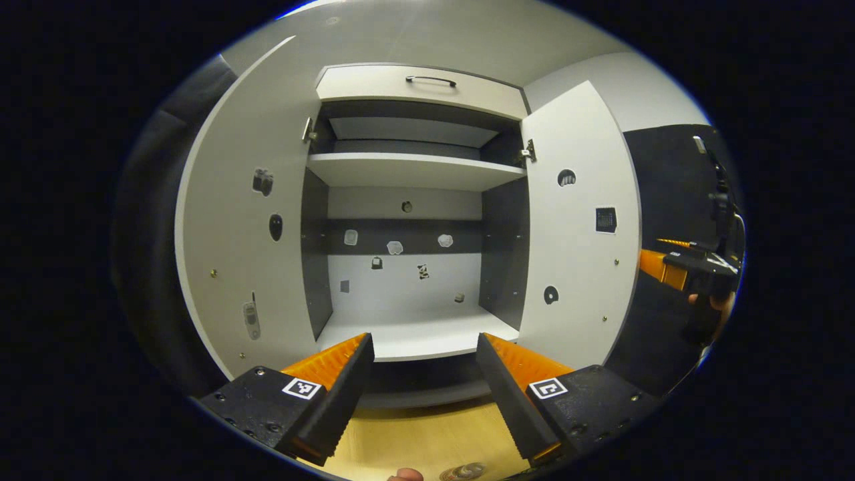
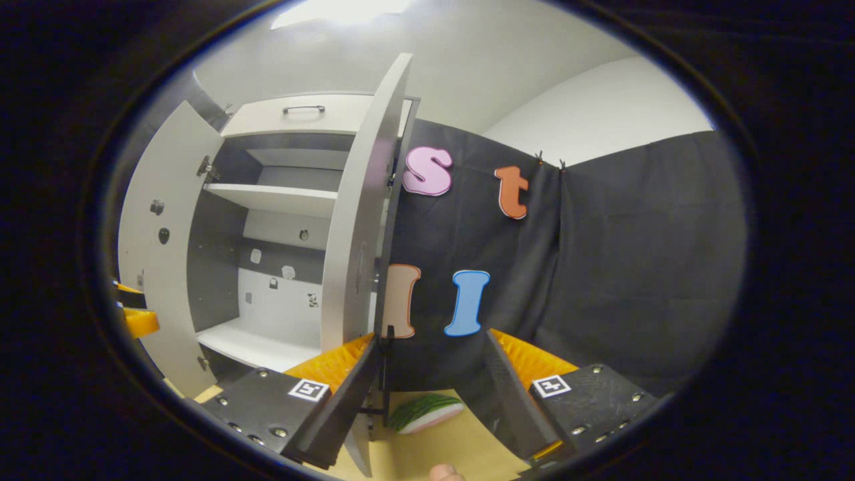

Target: Grasp the bottle in the cabinet with the left hand and place it on the coaster, then close the right door with the right hand and the left door with the left hand.

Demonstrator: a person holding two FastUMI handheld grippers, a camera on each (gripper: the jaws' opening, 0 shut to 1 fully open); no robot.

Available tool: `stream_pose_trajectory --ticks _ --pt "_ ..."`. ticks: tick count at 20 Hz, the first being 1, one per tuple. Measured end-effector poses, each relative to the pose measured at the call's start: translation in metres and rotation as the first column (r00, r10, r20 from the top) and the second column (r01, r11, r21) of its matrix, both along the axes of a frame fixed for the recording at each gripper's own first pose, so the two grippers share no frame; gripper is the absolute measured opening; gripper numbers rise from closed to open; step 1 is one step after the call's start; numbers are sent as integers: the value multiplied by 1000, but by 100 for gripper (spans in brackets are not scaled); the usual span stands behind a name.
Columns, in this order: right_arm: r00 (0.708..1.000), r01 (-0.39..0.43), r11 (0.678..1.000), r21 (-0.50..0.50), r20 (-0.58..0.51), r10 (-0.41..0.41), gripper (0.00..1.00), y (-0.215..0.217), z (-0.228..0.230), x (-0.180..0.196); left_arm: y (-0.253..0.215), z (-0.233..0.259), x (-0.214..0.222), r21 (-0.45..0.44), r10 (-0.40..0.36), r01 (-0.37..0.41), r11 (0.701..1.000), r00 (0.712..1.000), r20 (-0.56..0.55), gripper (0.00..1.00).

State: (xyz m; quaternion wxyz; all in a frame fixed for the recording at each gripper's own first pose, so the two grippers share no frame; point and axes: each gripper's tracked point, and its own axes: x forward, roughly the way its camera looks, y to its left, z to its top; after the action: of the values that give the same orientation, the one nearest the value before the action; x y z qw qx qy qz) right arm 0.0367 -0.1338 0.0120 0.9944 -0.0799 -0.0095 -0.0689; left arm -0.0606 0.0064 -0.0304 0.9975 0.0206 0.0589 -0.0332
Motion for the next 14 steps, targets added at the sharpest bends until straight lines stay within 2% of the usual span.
stream_pose_trajectory --ticks 2,3,4,6,8,9,11,12,14 --pt "1000 -21 1000 23 2 21 92 9 -2 1 9 8 -1 -20 32 -32 999 999 15 97" --pt "999 -34 999 32 -1 34 92 14 -3 2 14 10 -2 -26 47 -47 999 999 18 94" --pt "999 -48 998 41 -4 48 92 19 -4 3 19 12 -2 -26 65 -64 998 998 19 97" --pt "997 -73 996 46 -4 73 92 29 -5 5 28 18 -3 -19 92 -92 996 995 31 97" --pt "995 -101 994 51 -3 101 93 41 -6 6 36 24 -5 -5 116 -116 993 992 44 93" --pt "993 -115 992 55 -4 116 94 47 -7 7 39 27 -7 1 127 -128 992 991 48 96" --pt "990 -140 988 66 -7 141 92 58 -8 9 48 34 -11 3 149 -150 989 987 58 93" --pt "988 -151 986 70 -8 152 95 64 -9 10 51 37 -12 -2 160 -160 987 985 64 96" --pt "984 -175 982 77 -11 177 92 75 -10 12 58 39 -16 -8 178 -178 984 981 72 96"
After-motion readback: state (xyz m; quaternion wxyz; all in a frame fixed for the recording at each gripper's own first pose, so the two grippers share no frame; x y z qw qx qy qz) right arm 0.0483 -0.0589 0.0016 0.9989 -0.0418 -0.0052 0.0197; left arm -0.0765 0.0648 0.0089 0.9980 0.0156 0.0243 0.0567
